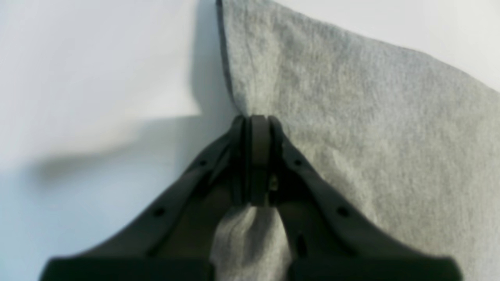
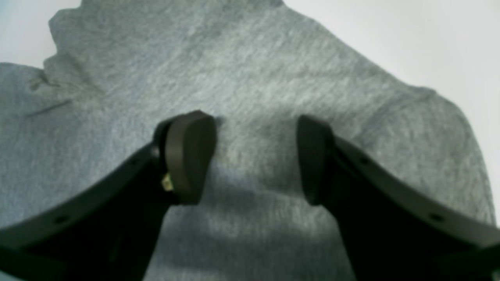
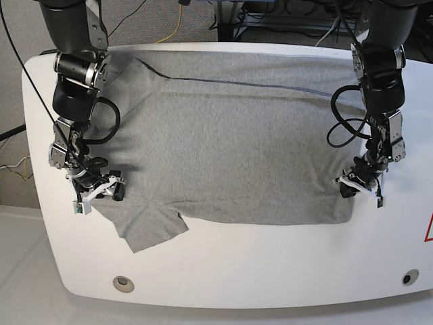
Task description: Fold the T-shirt properly
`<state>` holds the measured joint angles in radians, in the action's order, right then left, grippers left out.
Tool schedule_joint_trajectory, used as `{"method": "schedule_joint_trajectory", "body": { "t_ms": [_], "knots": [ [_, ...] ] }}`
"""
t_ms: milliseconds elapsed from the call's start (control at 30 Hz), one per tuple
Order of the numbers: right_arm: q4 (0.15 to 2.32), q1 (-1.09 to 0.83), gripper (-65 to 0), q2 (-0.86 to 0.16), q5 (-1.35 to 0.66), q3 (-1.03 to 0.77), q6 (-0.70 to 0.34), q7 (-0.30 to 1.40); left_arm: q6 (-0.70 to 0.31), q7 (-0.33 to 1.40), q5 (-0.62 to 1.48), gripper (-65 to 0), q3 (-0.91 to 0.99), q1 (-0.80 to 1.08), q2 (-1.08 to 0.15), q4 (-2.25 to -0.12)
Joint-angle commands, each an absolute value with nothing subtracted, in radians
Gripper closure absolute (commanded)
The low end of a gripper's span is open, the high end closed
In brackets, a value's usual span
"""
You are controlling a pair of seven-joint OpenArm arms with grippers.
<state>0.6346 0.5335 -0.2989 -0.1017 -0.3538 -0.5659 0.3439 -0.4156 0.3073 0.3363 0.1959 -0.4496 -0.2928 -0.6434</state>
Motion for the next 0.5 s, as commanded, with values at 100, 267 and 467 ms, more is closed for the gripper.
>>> {"method": "schedule_joint_trajectory", "body": {
  "t_ms": [100,267,467],
  "knots": [
    [0.653,0.56,-35.7,-0.311,-0.114,-0.356,-0.573,0.327,-0.414,0.312,0.336,0.0,0.196,-0.478,-0.307,-0.654],
    [0.658,0.562,-35.8,-0.313,-0.116,-0.356,-0.573,0.326,-0.411,0.308,0.335,0.0,0.194,-0.477,-0.31,-0.656],
    [0.662,0.563,-35.8,-0.315,-0.118,-0.355,-0.576,0.324,-0.405,0.289,0.334,-8.6,0.195,-0.48,-0.315,-0.654]
  ]
}}
